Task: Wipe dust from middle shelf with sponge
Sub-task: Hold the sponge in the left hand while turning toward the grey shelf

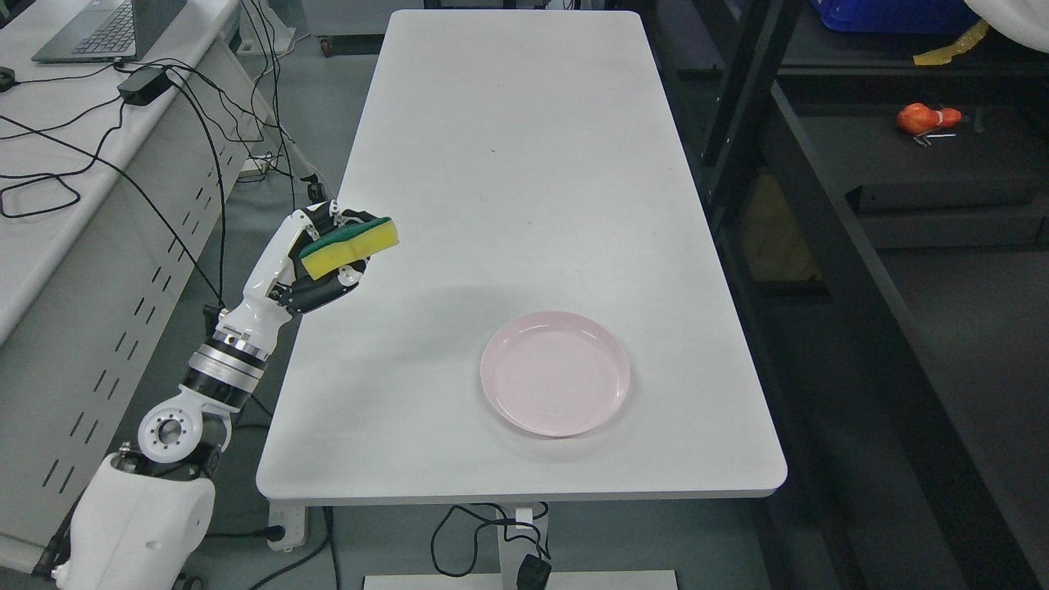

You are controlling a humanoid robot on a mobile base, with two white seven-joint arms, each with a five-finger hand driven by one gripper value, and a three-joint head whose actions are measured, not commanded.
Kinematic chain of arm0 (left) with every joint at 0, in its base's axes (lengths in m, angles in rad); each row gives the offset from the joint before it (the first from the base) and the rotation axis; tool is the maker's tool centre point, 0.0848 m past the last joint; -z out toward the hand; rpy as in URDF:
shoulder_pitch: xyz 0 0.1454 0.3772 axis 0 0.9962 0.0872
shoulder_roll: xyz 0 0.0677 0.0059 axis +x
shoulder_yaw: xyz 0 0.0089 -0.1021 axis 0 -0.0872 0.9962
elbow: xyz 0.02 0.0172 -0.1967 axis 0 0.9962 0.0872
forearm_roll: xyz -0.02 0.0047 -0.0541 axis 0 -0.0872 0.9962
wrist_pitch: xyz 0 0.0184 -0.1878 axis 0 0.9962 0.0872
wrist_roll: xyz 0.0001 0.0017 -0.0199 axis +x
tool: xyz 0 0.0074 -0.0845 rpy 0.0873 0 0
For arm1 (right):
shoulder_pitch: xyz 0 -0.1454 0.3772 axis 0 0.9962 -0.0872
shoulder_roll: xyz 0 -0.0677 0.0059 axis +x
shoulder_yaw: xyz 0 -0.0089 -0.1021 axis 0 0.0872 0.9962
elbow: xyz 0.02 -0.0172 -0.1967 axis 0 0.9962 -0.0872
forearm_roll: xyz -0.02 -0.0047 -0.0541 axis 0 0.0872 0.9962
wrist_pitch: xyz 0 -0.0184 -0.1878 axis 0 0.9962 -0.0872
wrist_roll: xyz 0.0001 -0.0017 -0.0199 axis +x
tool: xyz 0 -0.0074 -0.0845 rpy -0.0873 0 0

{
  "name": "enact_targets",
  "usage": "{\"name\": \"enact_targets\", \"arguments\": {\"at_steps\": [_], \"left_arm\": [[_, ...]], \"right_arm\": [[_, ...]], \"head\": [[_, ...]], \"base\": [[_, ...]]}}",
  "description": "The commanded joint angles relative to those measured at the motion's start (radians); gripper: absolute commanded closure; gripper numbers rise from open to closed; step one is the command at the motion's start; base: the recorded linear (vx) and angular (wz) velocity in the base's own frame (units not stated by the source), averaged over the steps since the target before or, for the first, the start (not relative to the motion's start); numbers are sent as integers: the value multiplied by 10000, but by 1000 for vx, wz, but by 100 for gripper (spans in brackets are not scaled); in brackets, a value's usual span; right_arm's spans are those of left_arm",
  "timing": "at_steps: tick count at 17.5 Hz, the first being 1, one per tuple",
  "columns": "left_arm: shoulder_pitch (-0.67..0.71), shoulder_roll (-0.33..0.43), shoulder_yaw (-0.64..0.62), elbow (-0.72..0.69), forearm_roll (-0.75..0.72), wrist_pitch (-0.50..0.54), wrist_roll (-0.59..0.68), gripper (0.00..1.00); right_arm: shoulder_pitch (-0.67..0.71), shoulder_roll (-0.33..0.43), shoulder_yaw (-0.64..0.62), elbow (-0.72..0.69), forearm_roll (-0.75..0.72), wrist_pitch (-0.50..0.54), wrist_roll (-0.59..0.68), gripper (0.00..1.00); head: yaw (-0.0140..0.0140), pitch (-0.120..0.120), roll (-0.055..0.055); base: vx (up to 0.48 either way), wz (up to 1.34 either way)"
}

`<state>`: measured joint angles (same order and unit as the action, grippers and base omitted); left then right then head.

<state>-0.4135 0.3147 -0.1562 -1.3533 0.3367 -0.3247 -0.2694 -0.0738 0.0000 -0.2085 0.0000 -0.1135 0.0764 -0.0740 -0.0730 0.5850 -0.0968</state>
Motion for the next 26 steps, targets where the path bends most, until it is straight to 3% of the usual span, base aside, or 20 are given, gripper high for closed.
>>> {"name": "enact_targets", "arguments": {"at_steps": [1,8,26], "left_arm": [[1327,-1291,2636,-1545,958,378,-37,100],[2156,-2042,1655,-2680,943,317,-190,100],[2126,-2211,291,-2804,836,255,-190,99]], "right_arm": [[1,-175,-1,-174,0,3,4,0],[1,-175,-1,-174,0,3,4,0],[1,-175,-1,-174,0,3,4,0]], "head": [[0,0,0],[0,0,0],[0,0,0]], "base": [[-112,-74],[-189,-91],[-274,-197]]}}
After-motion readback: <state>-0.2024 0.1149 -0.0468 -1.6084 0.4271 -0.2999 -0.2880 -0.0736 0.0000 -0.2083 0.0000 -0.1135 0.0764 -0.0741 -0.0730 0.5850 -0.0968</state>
